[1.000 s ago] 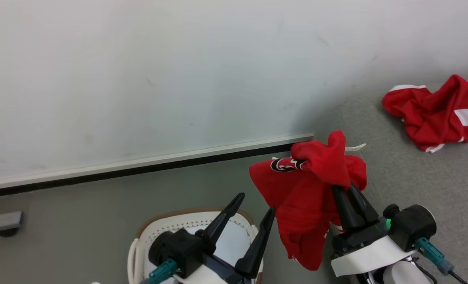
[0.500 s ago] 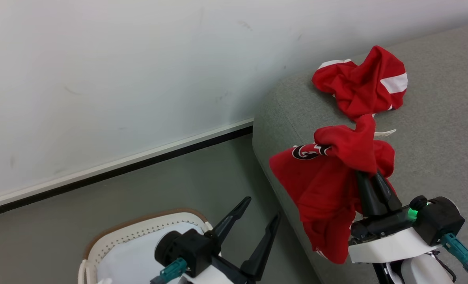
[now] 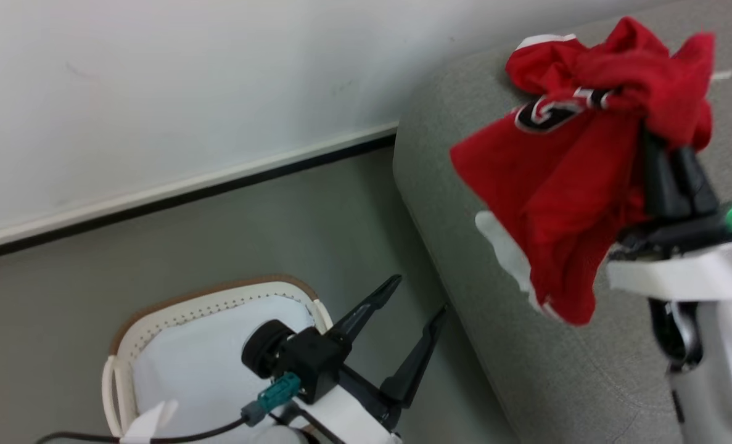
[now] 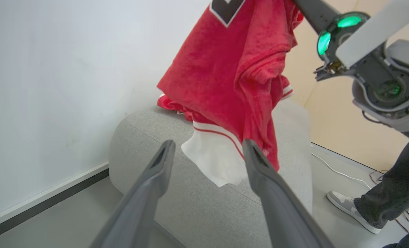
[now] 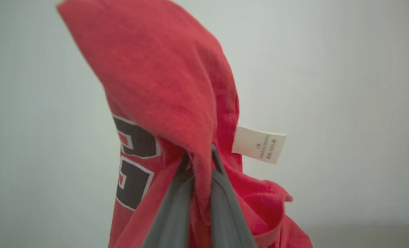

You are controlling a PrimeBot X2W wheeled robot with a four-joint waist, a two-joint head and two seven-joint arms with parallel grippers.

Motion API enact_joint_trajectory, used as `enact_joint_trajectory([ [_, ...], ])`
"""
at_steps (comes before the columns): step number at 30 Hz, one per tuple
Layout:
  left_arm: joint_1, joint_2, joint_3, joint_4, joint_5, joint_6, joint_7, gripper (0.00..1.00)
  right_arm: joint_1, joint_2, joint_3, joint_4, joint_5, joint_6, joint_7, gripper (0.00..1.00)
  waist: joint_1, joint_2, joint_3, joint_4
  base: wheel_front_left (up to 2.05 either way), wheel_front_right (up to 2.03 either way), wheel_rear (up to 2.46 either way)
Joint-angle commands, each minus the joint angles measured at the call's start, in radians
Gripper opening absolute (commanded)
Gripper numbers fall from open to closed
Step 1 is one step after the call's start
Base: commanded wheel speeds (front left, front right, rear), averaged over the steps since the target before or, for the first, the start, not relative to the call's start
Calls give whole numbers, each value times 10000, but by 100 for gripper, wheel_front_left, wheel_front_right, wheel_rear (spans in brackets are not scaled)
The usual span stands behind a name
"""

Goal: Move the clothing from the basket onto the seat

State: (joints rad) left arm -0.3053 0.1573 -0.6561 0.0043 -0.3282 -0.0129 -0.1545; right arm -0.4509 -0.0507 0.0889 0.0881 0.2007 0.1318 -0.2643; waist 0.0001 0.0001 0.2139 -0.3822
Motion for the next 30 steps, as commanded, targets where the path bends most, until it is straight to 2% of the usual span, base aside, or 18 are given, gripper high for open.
enact_joint_trajectory([
  [1, -377, 188, 30, 69, 190, -103, 71, 100, -1058, -287, -395, 190, -82, -24, 0, 0, -1, -1, 974, 391, 0, 0, 0],
  [7, -1231, 352, -43, 308, 442, -385, 167, 100, -3957, -1378, -1877, 1272, 72, -22, 349, 0, -1, -1, 2226, 1120, 0, 0, 0],
  [10, -1612, 330, -91, 467, 550, -466, 111, 100, -5414, -1907, -2735, 1961, 380, -22, 943, 0, -1, -1, 2760, 1553, 0, 0, 0],
  [13, -1926, 257, -125, 651, 573, -517, 6, 100, -6730, -2634, -3695, 2769, 72, -24, 1424, 0, -1, -1, 3214, 1915, 0, 0, 0],
  [18, -2443, 265, -202, 838, 741, -611, -84, 100, -8398, -4021, -5089, 4125, -1198, -24, 2154, 0, -1, -1, 3962, 2441, 0, 0, 0],
  [21, -2781, 159, -244, 906, 816, -645, -176, 100, -8752, -4795, -5758, 4789, -2696, -24, 2226, 0, -1, -1, 4378, 2752, 0, 0, 0],
  [22, -2781, 159, -244, 906, 816, -645, -176, 100, -8752, -4795, -5758, 4789, -2696, -24, 2226, 0, -1, -1, 4378, 2752, 0, 0, 0],
  [24, -2935, 94, -278, 962, 840, -656, -238, 100, -8519, -5008, -6228, 5268, -3736, -24, 2285, 0, -1, -1, 4576, 2943, 0, 0, 0],
  [26, -3097, 24, -326, 1008, 867, -675, -265, 100, -8217, -4954, -7027, 5683, -4673, -26, 2302, 0, -1, -1, 4745, 3091, 0, 0, 0],
  [28, -3209, -31, -371, 1052, 863, -692, -321, 100, -7809, -4635, -7865, 5985, -5484, -24, 2297, 0, -1, -1, 4844, 3214, 0, 0, 0],
  [30, -3225, -43, -379, 1127, 847, -662, -343, 100, -7342, -3990, -8711, 6068, -6160, -24, 2237, 0, -1, -1, 4825, 3247, 0, 0, 0],
])
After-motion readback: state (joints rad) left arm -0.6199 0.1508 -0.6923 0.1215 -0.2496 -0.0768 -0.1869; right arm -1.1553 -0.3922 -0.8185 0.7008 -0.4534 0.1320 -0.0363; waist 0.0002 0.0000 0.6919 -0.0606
